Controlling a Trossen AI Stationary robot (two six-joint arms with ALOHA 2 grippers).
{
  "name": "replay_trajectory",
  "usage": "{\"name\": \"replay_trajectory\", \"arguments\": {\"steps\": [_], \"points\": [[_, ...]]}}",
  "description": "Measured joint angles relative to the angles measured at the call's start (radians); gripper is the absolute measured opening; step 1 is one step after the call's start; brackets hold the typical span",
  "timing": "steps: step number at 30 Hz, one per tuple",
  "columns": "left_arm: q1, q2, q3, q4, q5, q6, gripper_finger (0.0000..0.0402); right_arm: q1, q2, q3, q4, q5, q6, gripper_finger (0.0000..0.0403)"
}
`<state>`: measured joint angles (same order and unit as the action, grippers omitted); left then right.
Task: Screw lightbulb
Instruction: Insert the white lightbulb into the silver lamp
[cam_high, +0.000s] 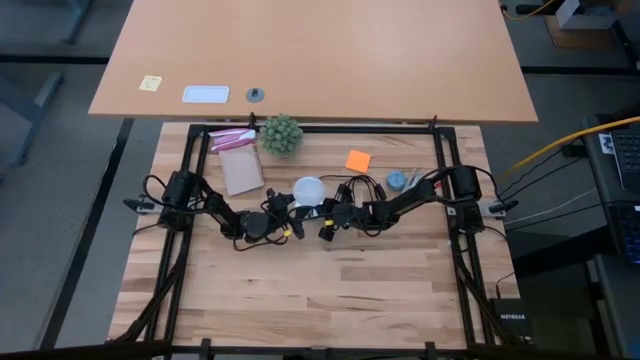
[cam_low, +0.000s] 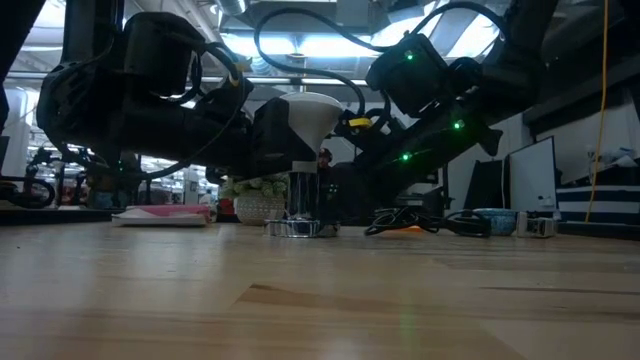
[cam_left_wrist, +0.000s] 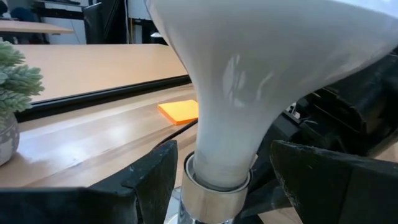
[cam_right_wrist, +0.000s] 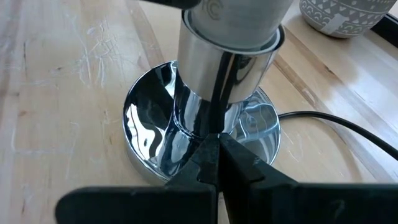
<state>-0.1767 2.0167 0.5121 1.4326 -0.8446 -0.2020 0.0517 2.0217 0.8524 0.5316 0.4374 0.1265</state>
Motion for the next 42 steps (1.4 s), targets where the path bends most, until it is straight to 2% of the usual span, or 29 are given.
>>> {"name": "replay_trajectory", "arguments": {"steps": [23, 34, 42], "points": [[-0.008, -0.001, -0.015, 0.047, -0.011, 0.027, 0.0246, 0.000, 0.000, -0.002, 0.000, -0.001, 0.000, 0.0008], [-0.114, -0.001, -0.145, 0.128, -0.170, -0.071, 0.0246, 0.000, 0.000, -0.002, -0.001, -0.001, -0.001, 0.0008], [-0.211, -0.032, -0.234, 0.137, -0.190, -0.214, 0.0246, 0.000, -0.001, -0.002, -0.001, -0.001, -0.001, 0.0008]]}}
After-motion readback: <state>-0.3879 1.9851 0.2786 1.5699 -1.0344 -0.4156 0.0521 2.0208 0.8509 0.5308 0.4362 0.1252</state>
